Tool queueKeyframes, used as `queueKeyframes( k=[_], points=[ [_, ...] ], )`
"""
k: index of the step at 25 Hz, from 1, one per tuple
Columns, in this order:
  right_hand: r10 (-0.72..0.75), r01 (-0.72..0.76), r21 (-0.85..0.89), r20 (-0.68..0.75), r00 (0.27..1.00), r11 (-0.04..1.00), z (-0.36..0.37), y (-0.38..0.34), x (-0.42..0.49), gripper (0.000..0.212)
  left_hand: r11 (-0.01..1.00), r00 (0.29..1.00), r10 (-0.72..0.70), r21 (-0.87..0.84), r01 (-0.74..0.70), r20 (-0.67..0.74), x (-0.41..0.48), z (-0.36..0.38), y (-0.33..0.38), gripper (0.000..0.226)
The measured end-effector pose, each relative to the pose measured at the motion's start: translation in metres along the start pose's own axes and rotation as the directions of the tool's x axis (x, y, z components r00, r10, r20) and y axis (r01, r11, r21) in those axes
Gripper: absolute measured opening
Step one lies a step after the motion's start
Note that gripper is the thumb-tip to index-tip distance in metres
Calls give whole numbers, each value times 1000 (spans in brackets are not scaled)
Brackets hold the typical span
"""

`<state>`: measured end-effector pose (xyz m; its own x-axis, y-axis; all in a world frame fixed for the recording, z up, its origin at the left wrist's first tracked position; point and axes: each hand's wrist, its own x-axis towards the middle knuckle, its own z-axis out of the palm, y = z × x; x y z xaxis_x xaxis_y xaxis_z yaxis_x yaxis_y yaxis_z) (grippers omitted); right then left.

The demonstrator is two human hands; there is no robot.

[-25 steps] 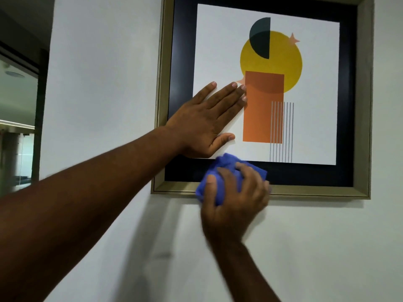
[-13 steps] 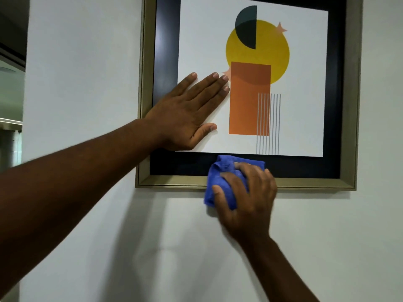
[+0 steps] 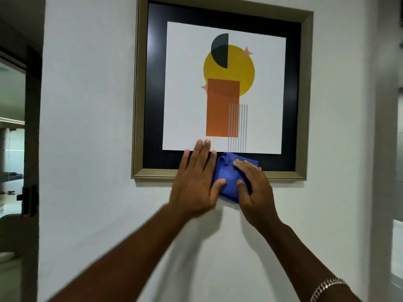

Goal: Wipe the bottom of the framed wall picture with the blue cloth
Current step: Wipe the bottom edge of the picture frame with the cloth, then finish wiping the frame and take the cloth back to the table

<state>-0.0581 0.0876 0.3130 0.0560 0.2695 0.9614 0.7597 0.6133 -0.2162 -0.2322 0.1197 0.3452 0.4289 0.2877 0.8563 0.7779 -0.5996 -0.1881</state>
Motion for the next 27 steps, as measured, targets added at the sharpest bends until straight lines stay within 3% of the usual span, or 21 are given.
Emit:
queueKeyframes(
  k=[3, 5, 7, 11, 15, 18, 21, 23, 24, 27],
  points=[
    [51, -56, 72, 68, 996, 996, -11, -2, 3, 44, 962, 971, -232, -162, 221, -53, -15, 23, 43, 68],
    [67, -76, 89, 94, 993, 993, -18, 0, 2, 48, 898, 930, -349, -326, 296, -116, -12, 26, 61, 52],
    [89, -96, 103, 70, 994, 990, -22, 0, -1, 54, 846, 896, -413, -432, 313, -160, -9, 26, 72, 35],
    [237, -218, 172, -98, 967, 961, -41, 7, -21, 76, 740, 867, -465, -616, 269, -179, -18, 24, 97, 32],
    [446, -412, 387, 0, 895, 825, -80, 30, -81, 76, 621, 852, -504, -745, 246, -139, -51, 46, 147, 25],
    [632, -610, 495, 146, 761, 619, -103, 59, -136, 64, 454, 824, -564, -815, 360, 50, -89, 78, 192, 22],
    [760, -755, 449, 219, 612, 479, -120, 89, -186, 54, 291, 764, -588, -811, 507, 267, -132, 114, 231, 21],
    [853, -875, 298, 251, 458, 383, -134, 120, -254, 53, 168, 663, -597, -738, 653, 451, -184, 156, 278, 23],
    [864, -891, 256, 251, 437, 376, -139, 127, -275, 54, 128, 621, -610, -713, 689, 491, -200, 164, 287, 24],
    [924, -958, 58, 256, 285, 280, -154, 161, -365, 56, 25, 459, -570, -544, 838, 681, -268, 216, 337, 27]
  ],
)
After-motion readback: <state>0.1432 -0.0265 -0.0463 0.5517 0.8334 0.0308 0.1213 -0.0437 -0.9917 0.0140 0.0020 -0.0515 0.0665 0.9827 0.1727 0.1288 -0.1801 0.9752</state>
